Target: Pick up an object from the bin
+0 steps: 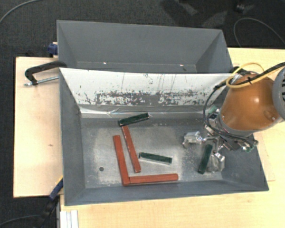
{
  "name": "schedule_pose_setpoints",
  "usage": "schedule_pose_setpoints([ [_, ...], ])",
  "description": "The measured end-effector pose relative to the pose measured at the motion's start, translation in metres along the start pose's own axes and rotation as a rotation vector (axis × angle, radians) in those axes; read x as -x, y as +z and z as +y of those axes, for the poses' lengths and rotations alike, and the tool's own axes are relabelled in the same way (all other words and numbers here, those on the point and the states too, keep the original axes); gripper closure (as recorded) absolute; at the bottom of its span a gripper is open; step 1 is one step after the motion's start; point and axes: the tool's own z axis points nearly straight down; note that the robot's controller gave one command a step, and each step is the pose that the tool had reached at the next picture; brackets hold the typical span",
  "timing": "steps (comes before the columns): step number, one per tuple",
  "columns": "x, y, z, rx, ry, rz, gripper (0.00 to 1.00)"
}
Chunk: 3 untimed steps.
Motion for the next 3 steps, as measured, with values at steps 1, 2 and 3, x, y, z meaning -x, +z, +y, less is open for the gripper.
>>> schedule_pose_setpoints([
  [1,-0.018,-0.001,0.009,0.003,-0.234,0.005,0.00],
  [2,-0.017,-0.001,0.009,0.003,-0.233,0.004,1.00],
  [3,-0.014,-0.109,0.007,-0.009,-0.230,-0.004,1.00],
])
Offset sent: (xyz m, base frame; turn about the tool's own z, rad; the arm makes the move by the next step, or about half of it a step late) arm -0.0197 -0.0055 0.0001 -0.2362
